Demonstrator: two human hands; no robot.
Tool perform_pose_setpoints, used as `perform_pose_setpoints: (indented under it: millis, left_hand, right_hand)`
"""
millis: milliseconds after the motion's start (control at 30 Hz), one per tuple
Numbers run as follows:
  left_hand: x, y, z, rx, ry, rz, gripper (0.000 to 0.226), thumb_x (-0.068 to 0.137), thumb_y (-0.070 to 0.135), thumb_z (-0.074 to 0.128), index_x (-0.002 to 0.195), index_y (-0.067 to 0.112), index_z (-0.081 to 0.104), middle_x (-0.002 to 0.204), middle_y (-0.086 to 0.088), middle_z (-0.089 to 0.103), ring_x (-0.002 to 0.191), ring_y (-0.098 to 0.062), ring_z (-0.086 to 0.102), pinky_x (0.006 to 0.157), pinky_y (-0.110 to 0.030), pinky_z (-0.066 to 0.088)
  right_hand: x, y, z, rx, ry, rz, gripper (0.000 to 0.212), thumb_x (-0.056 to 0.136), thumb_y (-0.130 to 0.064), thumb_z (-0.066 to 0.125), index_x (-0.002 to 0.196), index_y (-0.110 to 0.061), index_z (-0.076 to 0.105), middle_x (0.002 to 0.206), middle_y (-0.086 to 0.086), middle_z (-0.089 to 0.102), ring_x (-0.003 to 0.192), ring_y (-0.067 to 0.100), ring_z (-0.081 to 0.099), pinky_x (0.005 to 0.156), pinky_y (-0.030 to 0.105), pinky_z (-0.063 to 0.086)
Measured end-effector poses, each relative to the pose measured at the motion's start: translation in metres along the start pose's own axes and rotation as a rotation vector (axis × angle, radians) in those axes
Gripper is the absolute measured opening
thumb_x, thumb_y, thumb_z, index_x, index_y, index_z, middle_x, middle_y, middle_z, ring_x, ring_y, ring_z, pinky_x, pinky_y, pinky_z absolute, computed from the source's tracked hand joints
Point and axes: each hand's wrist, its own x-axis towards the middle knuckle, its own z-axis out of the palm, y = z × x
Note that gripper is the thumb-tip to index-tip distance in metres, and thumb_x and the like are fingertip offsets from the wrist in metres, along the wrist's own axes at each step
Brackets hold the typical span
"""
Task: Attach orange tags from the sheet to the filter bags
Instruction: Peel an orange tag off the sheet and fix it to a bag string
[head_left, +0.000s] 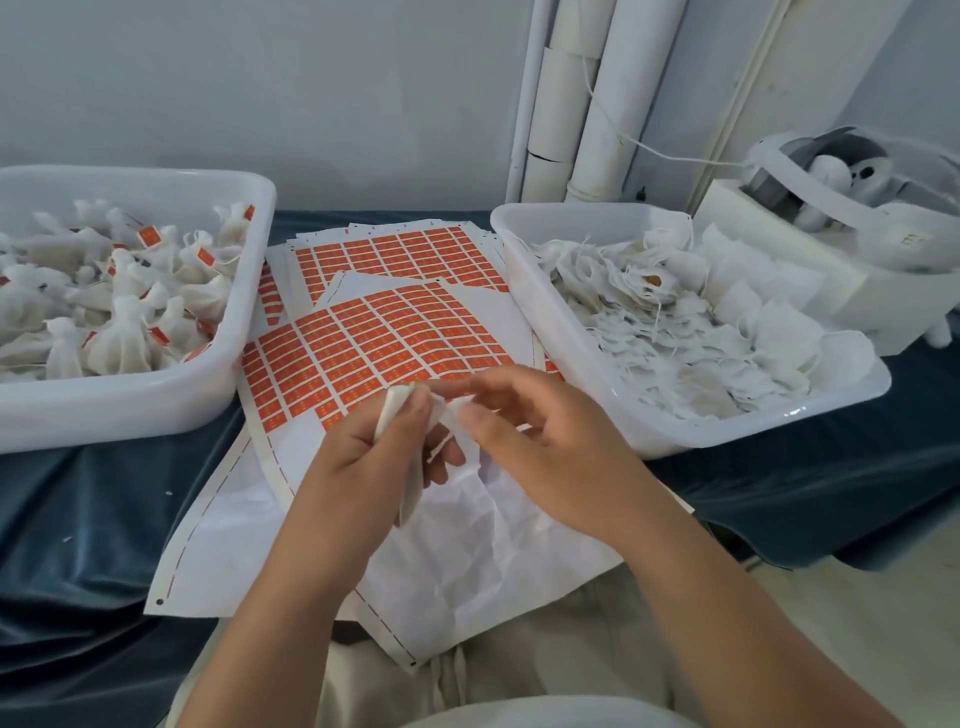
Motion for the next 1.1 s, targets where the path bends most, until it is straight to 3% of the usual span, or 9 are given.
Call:
perform_pose_setpoints:
  millis: [167,300,367,467,600,700,800,933,1100]
  left_hand:
    - [0.001,-0.003,0.002,-0.003,-0.081,0.023,0.034,0.1,0.052,0.044,0.113,0.048,0.075,0.087,-0.001,0.075,0.078,-0.013,0.07,0.071,-0.018,0.056]
    - [0.002,-0.004,-0.001,0.065,-0.004,0.028,0.036,0.106,0.048,0.039,0.101,0.047,0.075,0.085,0.002,0.075,0.077,-0.011,0.07,0.066,-0.014,0.055]
    - [0.003,-0.007,-0.004,0.121,0.038,0.003,0.039,0.109,0.042,0.041,0.089,0.043,0.074,0.085,0.003,0.074,0.077,-0.009,0.07,0.063,-0.02,0.056]
    - [0.002,-0.009,-0.007,0.173,0.002,-0.055,0.042,0.105,0.053,0.041,0.082,0.03,0.068,0.083,0.002,0.069,0.078,-0.009,0.066,0.076,-0.029,0.054]
    - [0.001,-0.007,-0.002,0.235,-0.014,-0.033,0.047,0.094,0.076,0.044,0.084,0.034,0.064,0.076,0.006,0.065,0.071,-0.004,0.062,0.059,-0.015,0.051]
    - [0.003,-0.008,0.001,0.21,-0.018,-0.017,0.039,0.095,0.063,0.043,0.079,0.034,0.065,0.07,0.005,0.061,0.063,-0.002,0.056,0.06,-0.014,0.05]
    - [0.004,-0.011,-0.001,0.184,-0.058,-0.036,0.044,0.104,0.05,0.039,0.074,0.028,0.062,0.075,0.0,0.063,0.068,-0.006,0.06,0.067,-0.017,0.052]
    - [0.002,-0.01,0.001,0.23,-0.124,0.033,0.044,0.092,0.062,0.035,0.071,0.034,0.062,0.079,0.004,0.068,0.079,-0.008,0.064,0.073,-0.006,0.048]
    - [0.002,-0.014,0.002,0.224,-0.265,0.099,0.032,0.1,0.054,0.043,0.085,0.042,0.069,0.065,0.008,0.059,0.059,-0.003,0.053,0.062,-0.014,0.047]
  right_hand:
    - [-0.001,-0.001,0.011,-0.053,0.027,-0.088,0.024,0.105,-0.035,0.061,0.088,-0.028,0.076,0.079,-0.015,0.073,0.082,0.008,0.071,0.074,0.015,0.051]
    - [-0.001,-0.002,0.005,-0.048,0.023,-0.031,0.02,0.106,-0.034,0.058,0.097,-0.028,0.075,0.091,-0.015,0.074,0.085,0.005,0.071,0.079,0.024,0.057]
    - [-0.002,-0.003,0.001,-0.015,-0.023,0.001,0.022,0.106,-0.032,0.058,0.09,-0.028,0.073,0.079,-0.011,0.072,0.071,0.004,0.068,0.072,0.026,0.058]
    - [0.0,-0.003,0.001,0.179,-0.057,0.139,0.031,0.098,-0.031,0.058,0.067,-0.028,0.064,0.057,-0.012,0.058,0.051,0.0,0.053,0.055,0.016,0.046]
    - [0.005,0.001,0.0,0.588,-0.118,0.275,0.034,0.091,-0.026,0.052,0.057,-0.025,0.052,0.055,-0.005,0.046,0.045,0.008,0.038,0.051,0.02,0.038]
    - [0.006,0.004,-0.005,0.907,-0.204,0.247,0.034,0.095,-0.02,0.052,0.062,-0.017,0.047,0.056,-0.002,0.037,0.045,0.01,0.03,0.048,0.021,0.037]
    - [0.007,0.008,-0.006,1.159,-0.231,0.236,0.032,0.094,-0.019,0.058,0.063,-0.016,0.049,0.055,-0.004,0.036,0.044,0.008,0.03,0.046,0.021,0.037]
    - [0.008,0.008,-0.007,1.314,-0.237,0.234,0.03,0.093,-0.02,0.064,0.066,-0.014,0.054,0.054,-0.004,0.037,0.044,0.007,0.032,0.046,0.02,0.036]
    - [0.009,0.006,-0.011,1.339,-0.154,0.247,0.03,0.095,-0.019,0.058,0.066,-0.014,0.053,0.055,-0.004,0.035,0.044,0.008,0.031,0.045,0.021,0.034]
